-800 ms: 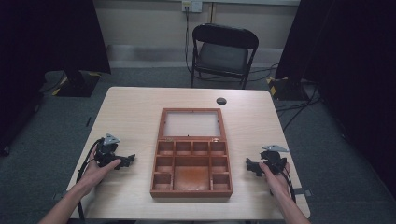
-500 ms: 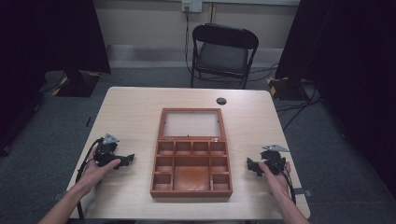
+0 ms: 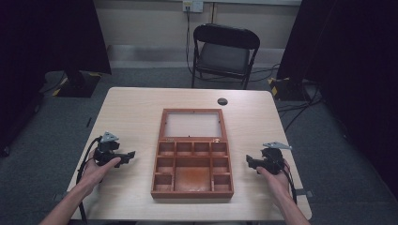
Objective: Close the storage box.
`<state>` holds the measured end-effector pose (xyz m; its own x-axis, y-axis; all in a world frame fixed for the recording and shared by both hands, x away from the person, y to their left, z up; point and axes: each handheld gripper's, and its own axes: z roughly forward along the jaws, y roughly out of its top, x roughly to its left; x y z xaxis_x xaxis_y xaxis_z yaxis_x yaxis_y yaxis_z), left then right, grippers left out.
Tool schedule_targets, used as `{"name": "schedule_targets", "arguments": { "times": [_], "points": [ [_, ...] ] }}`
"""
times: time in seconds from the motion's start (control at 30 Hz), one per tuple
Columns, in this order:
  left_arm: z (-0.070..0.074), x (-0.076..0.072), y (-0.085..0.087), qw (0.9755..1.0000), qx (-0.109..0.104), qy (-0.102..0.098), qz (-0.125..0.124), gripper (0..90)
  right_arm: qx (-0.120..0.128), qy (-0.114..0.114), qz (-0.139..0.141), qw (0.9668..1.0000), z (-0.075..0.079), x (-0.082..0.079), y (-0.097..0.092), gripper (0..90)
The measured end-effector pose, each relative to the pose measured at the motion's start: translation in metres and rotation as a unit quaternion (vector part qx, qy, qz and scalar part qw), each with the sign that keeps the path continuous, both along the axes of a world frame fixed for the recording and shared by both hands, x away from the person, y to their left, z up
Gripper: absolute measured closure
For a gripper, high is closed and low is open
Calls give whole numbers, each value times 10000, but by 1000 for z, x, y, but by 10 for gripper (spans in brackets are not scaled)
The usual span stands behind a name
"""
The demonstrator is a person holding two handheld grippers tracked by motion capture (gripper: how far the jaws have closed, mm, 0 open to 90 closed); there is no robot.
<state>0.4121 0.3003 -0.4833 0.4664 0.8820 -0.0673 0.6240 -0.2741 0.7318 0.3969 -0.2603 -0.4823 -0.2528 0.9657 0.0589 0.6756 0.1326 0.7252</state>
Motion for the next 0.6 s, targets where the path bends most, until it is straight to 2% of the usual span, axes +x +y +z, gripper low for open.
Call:
{"name": "schedule_targets", "arguments": {
  "times": [0.2, 0.23, 0.3, 0.37, 0.43, 0.47, 0.53, 0.6],
  "points": [
    [12, 3, -3, 9999, 0, -124, -6, 205, 253, -67, 137, 9996, 8, 1, 1, 172],
    [14, 4, -3, 9998, -16, -193, 73, 205, 293, -125, 188, 9993, 11, 2, 2, 176],
    [18, 6, -4, 9999, -24, -136, -23, 203, 298, -220, 317, 9988, 17, 4, 5, 187],
    [23, 7, -5, 9997, 32, -245, -12, 201, 344, -308, 401, 9981, 21, 6, 8, 190],
    [26, 8, -6, 9995, -88, -311, -32, 202, 345, -309, 449, 9979, 25, 10, 12, 197],
    [26, 8, -8, 9994, -162, -310, -22, 202, 366, -303, 498, 9976, 26, 12, 14, 202],
    [26, 9, -12, 9994, -130, -309, -76, 202, 425, -275, 568, 9971, 29, 17, 19, 209],
    [27, 10, -15, 9995, -107, -221, -180, 201, 425, -230, 645, 9967, 32, 22, 25, 221]
  ]
}}
